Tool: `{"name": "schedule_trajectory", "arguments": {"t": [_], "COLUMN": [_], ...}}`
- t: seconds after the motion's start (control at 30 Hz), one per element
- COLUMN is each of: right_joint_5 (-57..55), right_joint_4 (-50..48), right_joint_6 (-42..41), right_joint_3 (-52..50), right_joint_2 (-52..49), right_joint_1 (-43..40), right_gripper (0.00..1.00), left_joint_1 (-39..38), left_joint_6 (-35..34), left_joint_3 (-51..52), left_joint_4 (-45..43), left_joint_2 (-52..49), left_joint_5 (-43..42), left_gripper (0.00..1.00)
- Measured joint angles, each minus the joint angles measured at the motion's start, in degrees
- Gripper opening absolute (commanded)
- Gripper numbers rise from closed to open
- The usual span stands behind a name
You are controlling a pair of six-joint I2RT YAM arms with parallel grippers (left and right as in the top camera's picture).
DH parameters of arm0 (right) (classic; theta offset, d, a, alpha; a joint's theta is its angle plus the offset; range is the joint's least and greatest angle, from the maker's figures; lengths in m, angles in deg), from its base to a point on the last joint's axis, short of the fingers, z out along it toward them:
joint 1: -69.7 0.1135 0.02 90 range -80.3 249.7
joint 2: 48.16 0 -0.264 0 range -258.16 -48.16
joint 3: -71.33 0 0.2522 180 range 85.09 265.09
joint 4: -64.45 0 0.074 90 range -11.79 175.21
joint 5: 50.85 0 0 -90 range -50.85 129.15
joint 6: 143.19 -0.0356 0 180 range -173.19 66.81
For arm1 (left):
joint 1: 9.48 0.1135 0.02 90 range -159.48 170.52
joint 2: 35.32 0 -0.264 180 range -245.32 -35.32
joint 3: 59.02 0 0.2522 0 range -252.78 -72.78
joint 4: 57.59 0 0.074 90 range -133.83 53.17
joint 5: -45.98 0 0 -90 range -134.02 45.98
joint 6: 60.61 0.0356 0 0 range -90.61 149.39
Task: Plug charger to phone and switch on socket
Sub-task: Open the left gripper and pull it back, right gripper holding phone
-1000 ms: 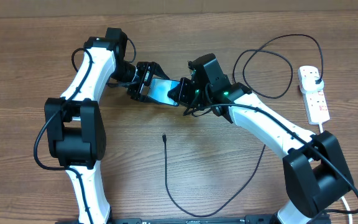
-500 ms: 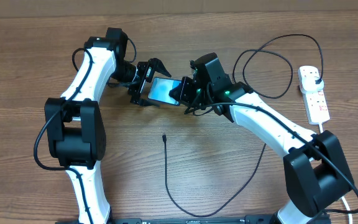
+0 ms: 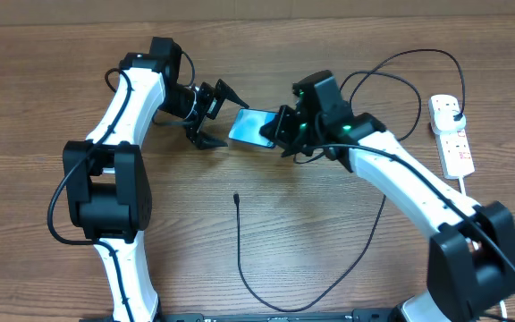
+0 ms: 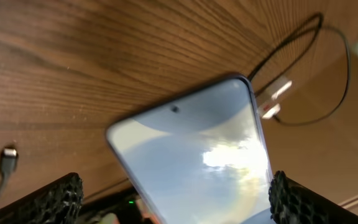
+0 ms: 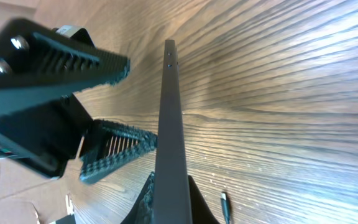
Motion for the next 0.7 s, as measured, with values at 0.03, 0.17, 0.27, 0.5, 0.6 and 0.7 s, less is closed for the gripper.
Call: {"name": "schedule_trajectory", "arguments": {"t": [0.03,0.17,0.27,0.5,0.6,0.7], "right_joint_5": [0.0,0.0,0.0,0.0,0.0,0.0], "right_joint_4": [0.6,3.9,5.8,12.6,15.4,17.1], "right_joint_6": [0.2,1.8,2.6,4.5,5.8,6.5], "right_joint_3": [0.0,0.0,0.0,0.0,0.0,0.0], "right_joint_2": [0.5,4.2,6.5,14.8,18.3,21.9], "right_joint_1": [-0.4,-2.8,-3.9,-7.5,-8.6,-9.0], "right_gripper": [0.04,0.04,0.04,0.04,0.04,0.04], "left_joint_1": [0.0,0.1,0.1,0.1,0.1,0.1], "left_joint_6": [1.8,8.6,12.9,19.7,21.6,22.9], "left_joint_3": [0.0,0.0,0.0,0.0,0.0,0.0], "left_joint_4": [0.0,0.0,0.0,-0.2,-1.1,-2.5], "left_joint_2": [0.0,0.0,0.0,1.3,3.7,7.4], "left_joint_5": [-0.2,-1.9,-3.2,-5.4,-6.9,-9.2], "left_gripper": [0.95,0.93,0.93,0.94,0.96,0.98]}}
